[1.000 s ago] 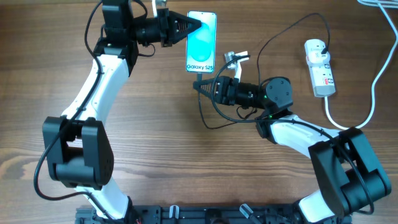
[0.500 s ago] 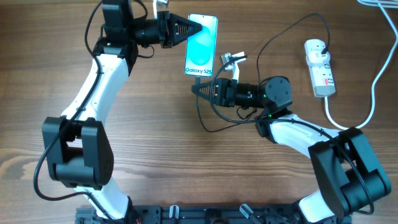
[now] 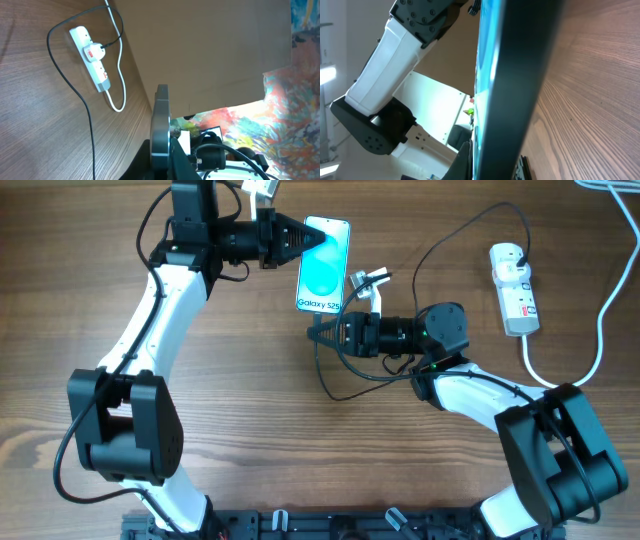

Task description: Plug charger to phone and switch on socket

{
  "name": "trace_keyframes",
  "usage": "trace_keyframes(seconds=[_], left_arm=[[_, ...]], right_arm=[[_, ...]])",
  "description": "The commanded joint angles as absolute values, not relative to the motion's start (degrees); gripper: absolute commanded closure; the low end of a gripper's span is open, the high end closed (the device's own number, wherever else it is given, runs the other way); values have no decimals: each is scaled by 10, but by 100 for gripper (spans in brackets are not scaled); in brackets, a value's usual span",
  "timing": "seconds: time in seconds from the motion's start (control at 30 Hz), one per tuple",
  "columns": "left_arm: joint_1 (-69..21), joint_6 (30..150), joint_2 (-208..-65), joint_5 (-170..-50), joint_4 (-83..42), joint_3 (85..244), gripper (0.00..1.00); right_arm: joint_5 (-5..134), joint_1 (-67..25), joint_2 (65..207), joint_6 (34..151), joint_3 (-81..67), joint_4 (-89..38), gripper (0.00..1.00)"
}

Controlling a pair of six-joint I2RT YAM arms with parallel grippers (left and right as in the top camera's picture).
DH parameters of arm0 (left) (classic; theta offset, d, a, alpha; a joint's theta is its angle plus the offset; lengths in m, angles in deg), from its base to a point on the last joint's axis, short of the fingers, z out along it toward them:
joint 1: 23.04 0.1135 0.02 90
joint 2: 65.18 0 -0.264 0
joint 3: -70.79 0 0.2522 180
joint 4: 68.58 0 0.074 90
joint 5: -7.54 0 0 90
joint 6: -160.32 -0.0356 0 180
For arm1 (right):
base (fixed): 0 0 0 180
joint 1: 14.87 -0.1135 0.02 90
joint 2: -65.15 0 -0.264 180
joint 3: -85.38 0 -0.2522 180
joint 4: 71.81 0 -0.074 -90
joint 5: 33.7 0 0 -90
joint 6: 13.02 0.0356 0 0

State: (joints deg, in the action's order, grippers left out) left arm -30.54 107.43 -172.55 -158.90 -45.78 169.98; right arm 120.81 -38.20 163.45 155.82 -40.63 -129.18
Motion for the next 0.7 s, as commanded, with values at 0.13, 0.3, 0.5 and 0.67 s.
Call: trace_keyframes(seconds=[0.13,0.3,0.5,0.67], left_arm=[[-329,1027,-1716,-1648,-444,1688,96],[-309,1116,-1716,-1646,-550,1688,96],[-263,1190,-1716,-1647,-606,1688,96],[-241,1094,-1716,-1648,-503,1688,96]], right_arm=[[1130,-358,1633,1554,-354,-1274,95],[1171,-358,1633,1547,-354,-1273,81],[1194,-358,1633,1450,-354,-1155,61],[1212,-294,1633,1414,-354,-1141,10]])
